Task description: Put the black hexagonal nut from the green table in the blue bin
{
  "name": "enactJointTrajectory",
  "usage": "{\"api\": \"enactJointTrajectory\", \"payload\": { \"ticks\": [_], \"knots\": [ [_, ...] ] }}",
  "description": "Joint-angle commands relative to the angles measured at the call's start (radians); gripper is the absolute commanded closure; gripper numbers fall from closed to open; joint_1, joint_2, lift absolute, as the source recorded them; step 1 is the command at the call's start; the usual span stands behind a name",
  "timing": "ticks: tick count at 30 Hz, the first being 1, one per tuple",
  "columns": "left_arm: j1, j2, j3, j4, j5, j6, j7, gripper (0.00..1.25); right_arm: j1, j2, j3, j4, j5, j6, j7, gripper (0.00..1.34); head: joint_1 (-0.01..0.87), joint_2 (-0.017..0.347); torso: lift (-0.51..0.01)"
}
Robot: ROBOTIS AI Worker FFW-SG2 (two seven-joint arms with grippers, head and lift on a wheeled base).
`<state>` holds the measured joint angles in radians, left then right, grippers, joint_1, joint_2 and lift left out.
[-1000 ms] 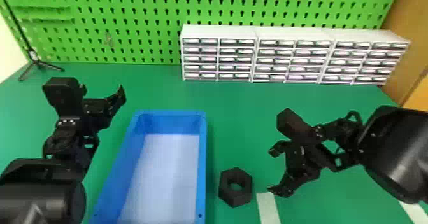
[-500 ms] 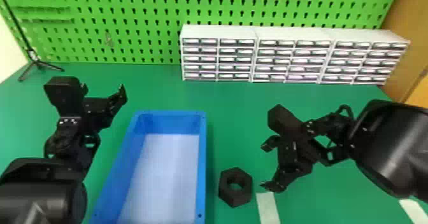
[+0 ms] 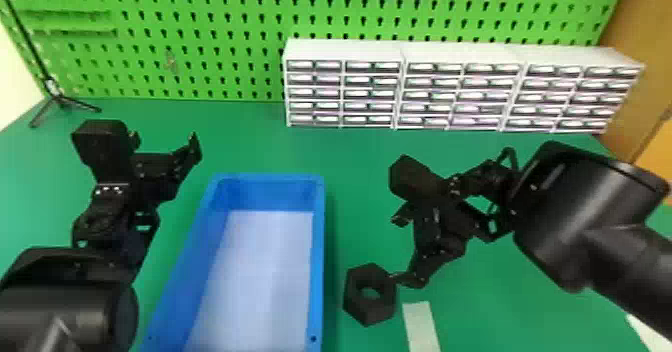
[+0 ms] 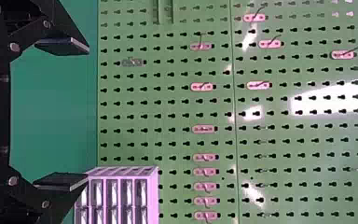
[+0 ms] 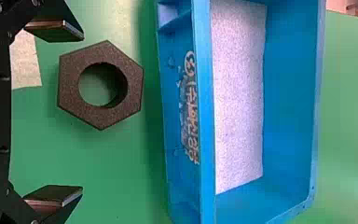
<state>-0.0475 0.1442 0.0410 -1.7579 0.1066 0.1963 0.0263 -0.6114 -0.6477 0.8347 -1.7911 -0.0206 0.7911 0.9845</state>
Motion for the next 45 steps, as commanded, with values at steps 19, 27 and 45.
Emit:
{"api": "enactJointTrajectory", "payload": {
  "ticks": [19,27,45],
  "knots": [
    [0.005,0.0,0.01,0.001,0.007,-0.002,0.001,0.3,0.042,0.24,-0.089,0.225,0.202,-0.036,0.029,0.14,0.683,0.028,-0.096],
    [0.001,0.0,0.011,0.001,0.008,-0.005,0.001,0.3,0.042,0.281,-0.089,0.306,0.238,-0.081,0.028,0.14,0.683,0.028,-0.096],
    [0.001,0.0,0.014,0.0,0.01,-0.011,0.001,0.3,0.006,0.287,-0.039,0.429,0.286,-0.128,0.025,0.14,0.683,0.028,-0.096]
  ]
}}
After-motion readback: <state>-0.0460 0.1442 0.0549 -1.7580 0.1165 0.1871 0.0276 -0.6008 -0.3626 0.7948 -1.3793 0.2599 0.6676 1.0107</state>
